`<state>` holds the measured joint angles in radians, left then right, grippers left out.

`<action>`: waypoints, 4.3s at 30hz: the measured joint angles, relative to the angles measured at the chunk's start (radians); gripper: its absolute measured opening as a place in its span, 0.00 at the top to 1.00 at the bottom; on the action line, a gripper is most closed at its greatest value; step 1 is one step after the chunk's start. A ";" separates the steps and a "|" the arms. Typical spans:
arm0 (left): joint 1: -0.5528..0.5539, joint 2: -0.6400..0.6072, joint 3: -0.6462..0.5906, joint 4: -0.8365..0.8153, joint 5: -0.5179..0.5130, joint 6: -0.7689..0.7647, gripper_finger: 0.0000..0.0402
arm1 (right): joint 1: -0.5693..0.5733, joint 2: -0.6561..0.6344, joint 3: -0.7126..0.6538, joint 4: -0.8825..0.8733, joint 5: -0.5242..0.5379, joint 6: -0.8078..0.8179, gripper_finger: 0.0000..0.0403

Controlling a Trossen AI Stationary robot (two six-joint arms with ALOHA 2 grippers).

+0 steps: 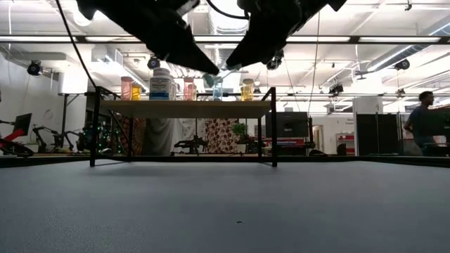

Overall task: Pick and place medicine bottles onto shelf by color
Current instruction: Put the blue pill bottle on the shelf

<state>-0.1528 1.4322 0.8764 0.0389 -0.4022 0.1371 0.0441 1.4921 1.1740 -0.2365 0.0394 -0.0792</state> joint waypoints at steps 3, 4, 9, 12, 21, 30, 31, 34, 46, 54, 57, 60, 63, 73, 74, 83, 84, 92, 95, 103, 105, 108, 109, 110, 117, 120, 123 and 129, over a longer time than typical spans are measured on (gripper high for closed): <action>0.015 0.007 0.000 -0.005 0.082 0.000 0.46 | -0.003 0.000 0.000 0.012 -0.002 -0.001 0.72; 0.018 0.007 0.000 -0.002 0.103 0.000 0.46 | -0.005 0.000 0.000 0.011 -0.003 -0.004 0.72; 0.023 0.006 0.000 -0.002 0.117 0.000 0.46 | -0.011 0.000 0.000 0.018 -0.002 -0.027 0.72; 0.023 0.005 0.000 -0.002 0.117 0.000 0.48 | -0.012 0.000 0.000 0.029 -0.002 -0.036 0.72; 0.023 0.005 0.000 -0.002 0.114 -0.002 0.73 | -0.012 0.000 0.000 0.037 -0.004 -0.066 0.72; 0.024 0.005 0.000 -0.004 0.080 0.007 0.81 | -0.012 -0.006 0.000 0.046 -0.013 -0.068 0.61; 0.024 0.005 -0.001 -0.002 0.080 0.007 0.79 | -0.012 -0.012 0.000 0.047 -0.013 -0.071 0.58; 0.024 0.005 -0.019 0.049 0.078 0.007 0.77 | -0.012 -0.043 0.000 0.047 -0.013 -0.076 0.52; 0.023 -0.005 -0.178 0.528 0.073 0.084 0.77 | -0.012 -0.231 -0.032 0.041 -0.021 -0.118 0.47; 0.023 -0.005 -0.241 0.787 0.075 0.135 0.76 | -0.012 -0.219 -0.099 0.186 -0.021 -0.115 0.47; 0.023 -0.005 -0.245 0.802 0.076 0.134 0.76 | -0.012 -0.208 -0.100 0.236 -0.021 -0.111 0.47; 0.023 0.003 -0.242 0.828 0.078 0.134 0.76 | -0.012 -0.188 -0.099 0.296 -0.021 -0.105 0.47; 0.023 0.024 -0.242 0.907 0.081 0.135 0.76 | -0.012 -0.158 -0.099 0.345 -0.021 -0.115 0.47; 0.023 0.080 -0.243 0.974 0.083 0.159 0.76 | -0.012 -0.136 -0.099 0.401 -0.020 -0.121 0.50; 0.023 0.080 -0.243 0.974 0.083 0.159 0.76 | -0.012 -0.136 -0.099 0.402 -0.020 -0.121 0.51; 0.024 0.073 -0.243 1.004 0.083 0.159 0.76 | -0.012 -0.136 -0.099 0.398 -0.020 -0.122 0.52; 0.024 0.073 -0.243 1.003 0.083 0.159 0.76 | -0.012 -0.136 -0.099 0.398 -0.019 -0.122 0.52; 0.024 0.073 -0.243 1.001 0.083 0.159 0.76 | -0.012 -0.136 -0.099 0.397 -0.020 -0.123 0.65; 0.024 0.073 -0.243 1.001 0.083 0.159 0.76 | -0.011 -0.135 -0.099 0.396 -0.021 -0.128 0.73; 0.024 0.070 -0.243 0.998 0.083 0.165 0.75 | -0.011 -0.135 -0.099 0.396 -0.020 -0.115 0.73; 0.024 0.067 -0.243 0.992 0.083 0.168 0.72 | -0.011 -0.135 -0.099 0.392 -0.018 -0.104 0.72; 0.024 0.051 -0.244 0.963 0.083 0.168 0.65 | -0.012 -0.140 -0.099 0.380 -0.012 -0.103 0.73; 0.024 0.042 -0.244 0.947 0.084 0.168 0.63 | -0.012 -0.142 -0.096 0.372 -0.011 -0.103 0.73; 0.024 0.033 -0.245 0.924 0.083 0.169 0.60 | -0.012 -0.143 -0.092 0.364 -0.010 -0.103 0.74; 0.024 -0.104 -0.245 0.683 0.044 0.265 0.44 | -0.012 -0.143 -0.033 0.271 -0.010 -0.103 0.74; 0.024 -0.199 -0.245 0.556 0.041 0.271 0.42 | -0.015 -0.143 0.022 0.190 -0.010 -0.101 0.74; 0.024 -0.287 -0.245 0.446 0.039 0.272 0.41 | -0.030 -0.143 0.085 0.117 -0.010 -0.091 0.74; 0.024 -0.416 -0.245 0.337 0.037 0.281 0.41 | -0.108 -0.132 0.198 0.055 -0.010 -0.099 0.74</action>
<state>-0.1291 1.0160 0.6312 0.3756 -0.3656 0.4185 -0.0643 1.3600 1.3720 -0.1812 0.0296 -0.1781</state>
